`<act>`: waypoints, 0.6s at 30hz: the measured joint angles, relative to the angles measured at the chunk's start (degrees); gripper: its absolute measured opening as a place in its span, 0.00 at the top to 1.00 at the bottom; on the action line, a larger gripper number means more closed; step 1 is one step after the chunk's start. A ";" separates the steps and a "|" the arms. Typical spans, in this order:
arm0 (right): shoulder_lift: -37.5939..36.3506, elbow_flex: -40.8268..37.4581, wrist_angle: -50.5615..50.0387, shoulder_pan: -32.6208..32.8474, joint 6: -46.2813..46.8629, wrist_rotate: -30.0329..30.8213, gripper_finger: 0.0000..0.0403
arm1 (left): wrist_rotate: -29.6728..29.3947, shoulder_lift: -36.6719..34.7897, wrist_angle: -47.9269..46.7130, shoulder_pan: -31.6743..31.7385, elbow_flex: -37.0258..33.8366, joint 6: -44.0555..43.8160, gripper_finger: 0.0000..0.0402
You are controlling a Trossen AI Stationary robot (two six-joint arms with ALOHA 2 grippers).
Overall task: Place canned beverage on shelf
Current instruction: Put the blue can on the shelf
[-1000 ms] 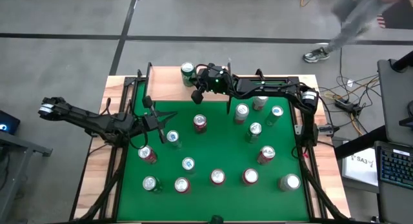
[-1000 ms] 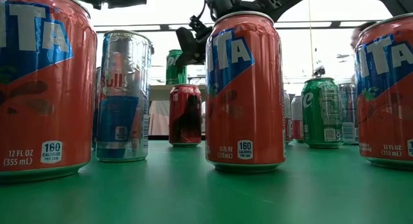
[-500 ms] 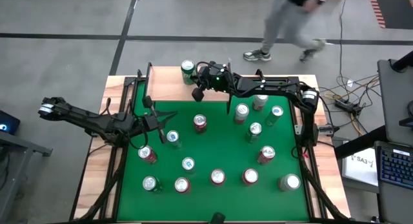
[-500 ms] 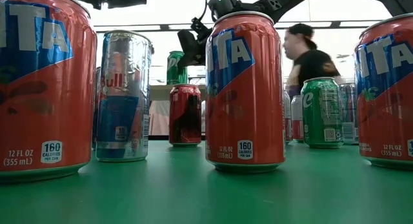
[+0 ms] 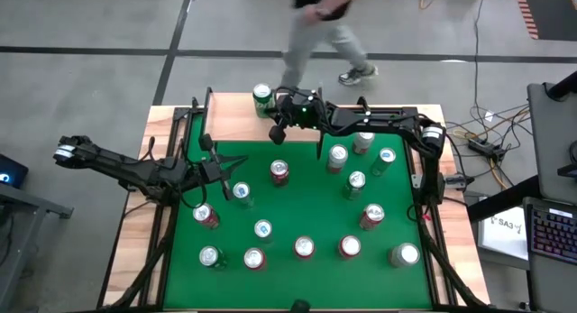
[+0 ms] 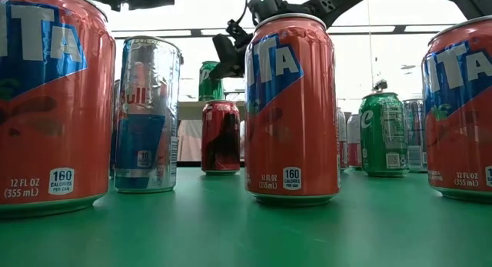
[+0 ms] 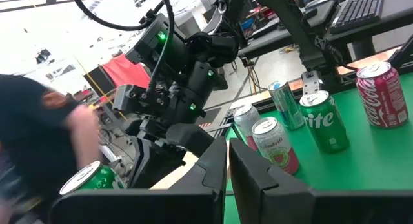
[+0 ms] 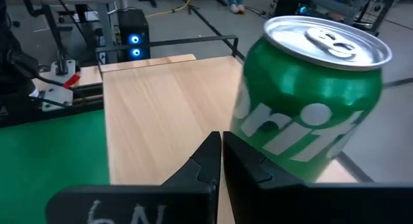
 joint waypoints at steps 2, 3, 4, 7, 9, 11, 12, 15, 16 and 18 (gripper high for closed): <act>0.00 0.00 0.24 0.00 0.09 -0.10 0.98 | -0.02 0.00 0.02 0.00 0.00 0.00 0.99; 0.00 0.00 0.56 -0.02 0.08 -0.10 0.98 | -0.01 0.00 0.00 0.00 0.00 0.00 0.99; 0.00 0.00 0.94 -0.02 0.05 -0.08 0.98 | -0.01 0.00 0.01 -0.01 0.00 0.02 0.99; 0.59 0.02 3.50 -0.04 -0.41 -0.17 0.98 | -0.02 0.00 0.01 0.00 0.00 0.02 0.99; 1.50 0.02 4.84 -0.04 -0.79 -0.41 0.98 | 0.00 0.01 0.02 0.00 0.00 0.02 0.99; 2.29 0.02 5.21 -0.04 -1.46 -0.45 0.98 | -0.02 0.00 0.00 0.00 0.00 0.02 0.99; 2.66 0.00 5.54 -0.04 -1.58 -0.44 0.98 | -0.02 0.00 0.02 0.00 0.00 0.04 0.99; 3.00 0.00 6.77 -0.02 -1.96 -0.50 0.98 | -0.04 0.01 0.00 0.00 0.00 0.04 0.99; 3.09 0.00 7.34 -0.04 -2.16 -0.48 0.98 | -0.04 0.00 0.01 0.00 0.00 0.04 0.99; 3.16 0.02 7.42 -0.23 -2.55 -0.47 0.98 | -0.06 0.00 0.00 0.00 0.00 0.04 0.99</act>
